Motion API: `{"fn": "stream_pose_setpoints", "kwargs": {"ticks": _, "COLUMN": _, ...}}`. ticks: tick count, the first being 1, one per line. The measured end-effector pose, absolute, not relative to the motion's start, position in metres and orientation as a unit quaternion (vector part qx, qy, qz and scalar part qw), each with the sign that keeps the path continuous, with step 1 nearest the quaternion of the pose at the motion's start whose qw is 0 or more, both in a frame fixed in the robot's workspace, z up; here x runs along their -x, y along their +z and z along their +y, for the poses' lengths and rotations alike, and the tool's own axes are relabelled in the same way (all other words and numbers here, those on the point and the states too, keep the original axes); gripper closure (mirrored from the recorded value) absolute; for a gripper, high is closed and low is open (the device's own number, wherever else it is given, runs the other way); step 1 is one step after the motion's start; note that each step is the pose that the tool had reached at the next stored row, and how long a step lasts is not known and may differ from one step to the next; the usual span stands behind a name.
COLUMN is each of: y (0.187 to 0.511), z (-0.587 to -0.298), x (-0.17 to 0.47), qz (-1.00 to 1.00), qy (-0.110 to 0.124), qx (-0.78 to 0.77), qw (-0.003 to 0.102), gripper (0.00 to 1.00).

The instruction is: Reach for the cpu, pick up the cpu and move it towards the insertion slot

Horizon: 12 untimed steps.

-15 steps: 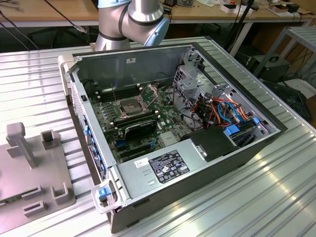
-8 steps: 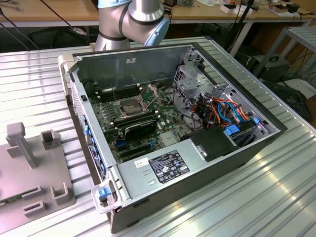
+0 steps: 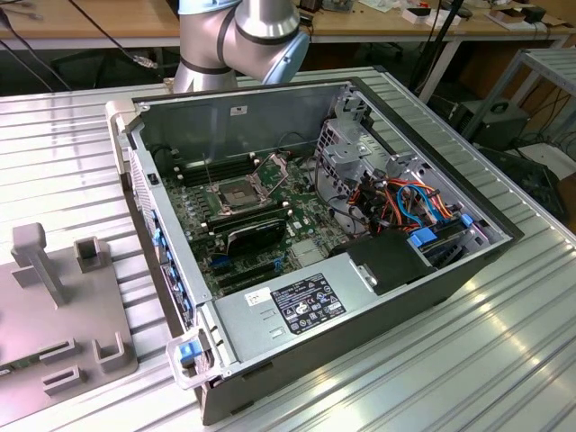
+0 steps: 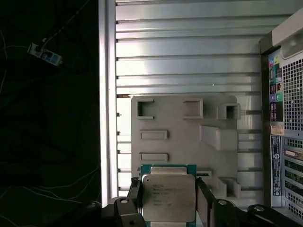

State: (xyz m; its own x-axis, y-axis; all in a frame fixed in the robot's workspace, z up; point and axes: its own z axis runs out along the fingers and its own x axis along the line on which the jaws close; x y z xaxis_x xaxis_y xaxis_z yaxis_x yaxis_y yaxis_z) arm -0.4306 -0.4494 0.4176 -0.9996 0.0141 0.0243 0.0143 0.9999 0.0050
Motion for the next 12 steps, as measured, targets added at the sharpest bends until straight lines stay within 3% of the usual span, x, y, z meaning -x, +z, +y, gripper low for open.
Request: {"fn": "stream_pose_setpoints", "kwargs": {"ticks": 12, "y": 0.418, "z": -0.449, "x": 0.412, "qz": -1.0, "qy": -0.003, "qx": 0.007, "qw": 0.012, "gripper": 0.45}}
